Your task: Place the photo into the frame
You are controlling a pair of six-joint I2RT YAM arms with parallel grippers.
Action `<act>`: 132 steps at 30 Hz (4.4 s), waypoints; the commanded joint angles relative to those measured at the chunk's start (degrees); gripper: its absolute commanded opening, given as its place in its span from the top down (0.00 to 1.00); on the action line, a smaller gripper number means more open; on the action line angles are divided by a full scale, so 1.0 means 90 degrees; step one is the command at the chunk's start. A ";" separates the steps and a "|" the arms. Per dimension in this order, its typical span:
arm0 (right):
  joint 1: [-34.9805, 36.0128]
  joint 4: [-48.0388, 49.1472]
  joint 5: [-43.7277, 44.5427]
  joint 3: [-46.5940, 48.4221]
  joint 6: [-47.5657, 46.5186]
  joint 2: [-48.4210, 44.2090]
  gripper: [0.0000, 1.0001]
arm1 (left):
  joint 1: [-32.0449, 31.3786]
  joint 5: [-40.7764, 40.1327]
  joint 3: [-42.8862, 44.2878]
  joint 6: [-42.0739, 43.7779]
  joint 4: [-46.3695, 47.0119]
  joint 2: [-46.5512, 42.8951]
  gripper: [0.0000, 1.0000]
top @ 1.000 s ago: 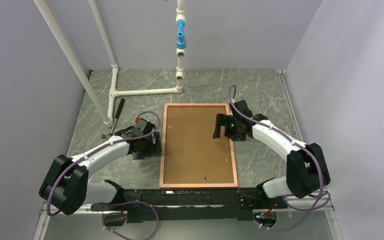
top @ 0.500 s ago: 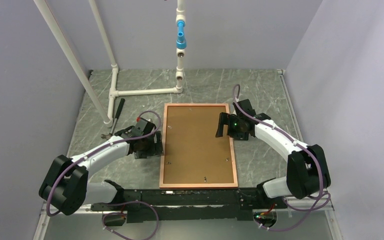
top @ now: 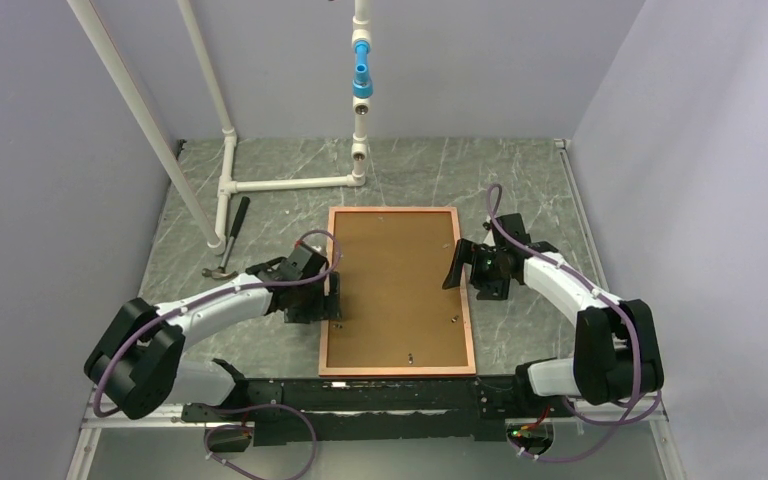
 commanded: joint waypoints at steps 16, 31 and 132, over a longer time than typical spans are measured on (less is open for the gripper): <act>0.0281 0.0281 0.0215 -0.0340 -0.0156 0.0213 0.30 | -0.0857 -0.0639 0.0569 -0.0370 -0.0305 0.0709 0.22; 0.0795 0.0221 0.0861 -0.0232 0.0038 0.0541 0.70 | -0.1087 -0.0806 0.0541 -0.0524 -0.0441 0.0709 0.26; 0.0875 0.0155 0.0891 -0.0047 -0.0079 0.1009 0.85 | -0.0707 -0.1341 0.0144 -0.0180 -0.0893 0.0447 0.76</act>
